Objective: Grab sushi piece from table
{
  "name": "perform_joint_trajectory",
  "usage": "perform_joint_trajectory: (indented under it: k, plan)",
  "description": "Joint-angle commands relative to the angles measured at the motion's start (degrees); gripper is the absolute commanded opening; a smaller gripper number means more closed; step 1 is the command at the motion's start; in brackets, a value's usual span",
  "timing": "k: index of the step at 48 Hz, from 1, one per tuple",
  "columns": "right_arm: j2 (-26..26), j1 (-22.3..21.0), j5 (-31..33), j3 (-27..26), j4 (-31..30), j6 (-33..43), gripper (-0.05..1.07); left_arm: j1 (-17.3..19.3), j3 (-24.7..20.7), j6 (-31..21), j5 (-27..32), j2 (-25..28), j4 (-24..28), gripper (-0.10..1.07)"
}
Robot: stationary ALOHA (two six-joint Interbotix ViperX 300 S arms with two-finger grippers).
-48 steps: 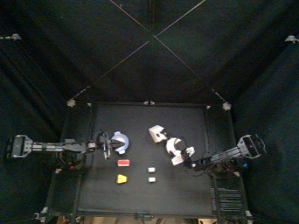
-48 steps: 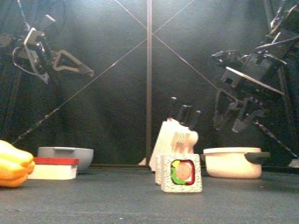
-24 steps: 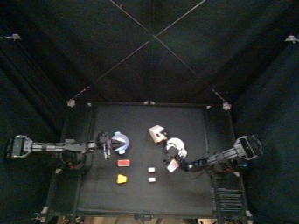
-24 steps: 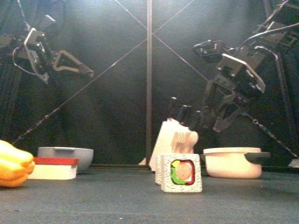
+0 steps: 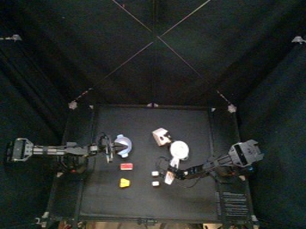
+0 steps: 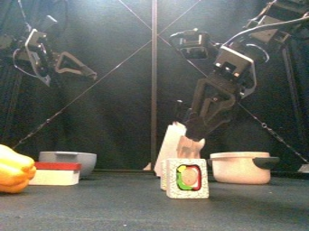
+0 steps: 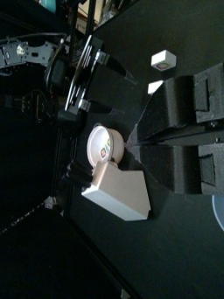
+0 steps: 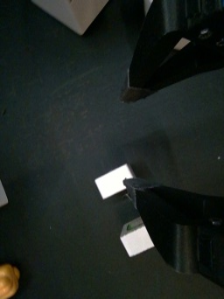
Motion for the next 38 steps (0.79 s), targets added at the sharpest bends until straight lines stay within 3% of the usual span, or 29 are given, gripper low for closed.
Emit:
perform_joint_trajectory:
  k: [1,38]
  plan:
    - [-0.44,-0.26,-1.58,-1.93,0.44,-1.58,0.99,0.18,-0.70,0.00,-0.62,0.00,-0.09,0.35]
    - [5.10,-5.10,-8.79,-2.64,2.37,-2.90,0.97,0.18,-0.70,0.00,-0.62,0.09,0.00,0.35]
